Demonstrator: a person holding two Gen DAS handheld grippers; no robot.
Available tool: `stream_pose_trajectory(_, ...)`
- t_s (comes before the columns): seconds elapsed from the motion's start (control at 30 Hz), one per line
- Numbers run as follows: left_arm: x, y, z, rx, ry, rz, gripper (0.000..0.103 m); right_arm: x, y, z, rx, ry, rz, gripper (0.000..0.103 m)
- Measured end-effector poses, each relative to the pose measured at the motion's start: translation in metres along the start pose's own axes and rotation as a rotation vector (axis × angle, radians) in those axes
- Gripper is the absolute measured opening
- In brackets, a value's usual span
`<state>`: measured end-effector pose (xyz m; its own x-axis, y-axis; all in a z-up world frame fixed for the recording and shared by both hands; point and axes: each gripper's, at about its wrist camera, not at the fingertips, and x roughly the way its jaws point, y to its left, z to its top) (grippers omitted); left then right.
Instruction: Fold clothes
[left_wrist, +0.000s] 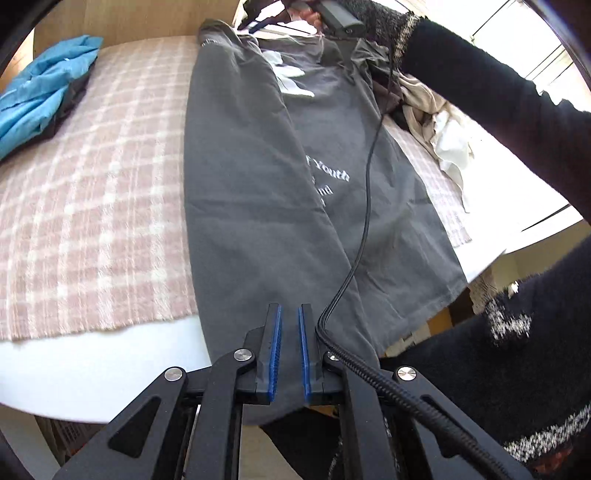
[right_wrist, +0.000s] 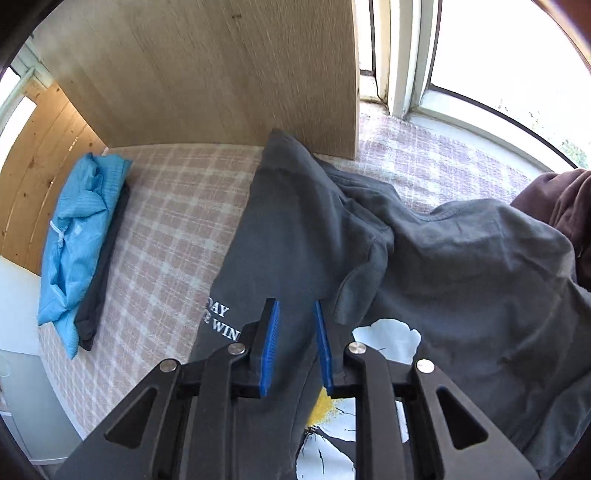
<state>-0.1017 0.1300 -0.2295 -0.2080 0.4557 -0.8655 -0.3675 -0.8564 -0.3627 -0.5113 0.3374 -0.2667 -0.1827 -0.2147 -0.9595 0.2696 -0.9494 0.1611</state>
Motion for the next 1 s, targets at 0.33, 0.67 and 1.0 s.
stream_pose_trajectory(0.33,0.03,0.031,-0.002,-0.03,0.04,-0.001,0.009,-0.035,-0.019,-0.04,-0.043,-0.069,0.153,0.021)
stream_pose_trajectory(0.67,0.039,-0.013,-0.038,0.073,0.091,-0.042,0.013,0.012,0.036,-0.09,-0.225,0.009,0.081,0.025)
stream_pose_trajectory(1.0,0.015,-0.02,-0.055,-0.029,-0.01,-0.018,0.014,-0.067,-0.003,-0.187,-0.191,0.066,0.266,0.03)
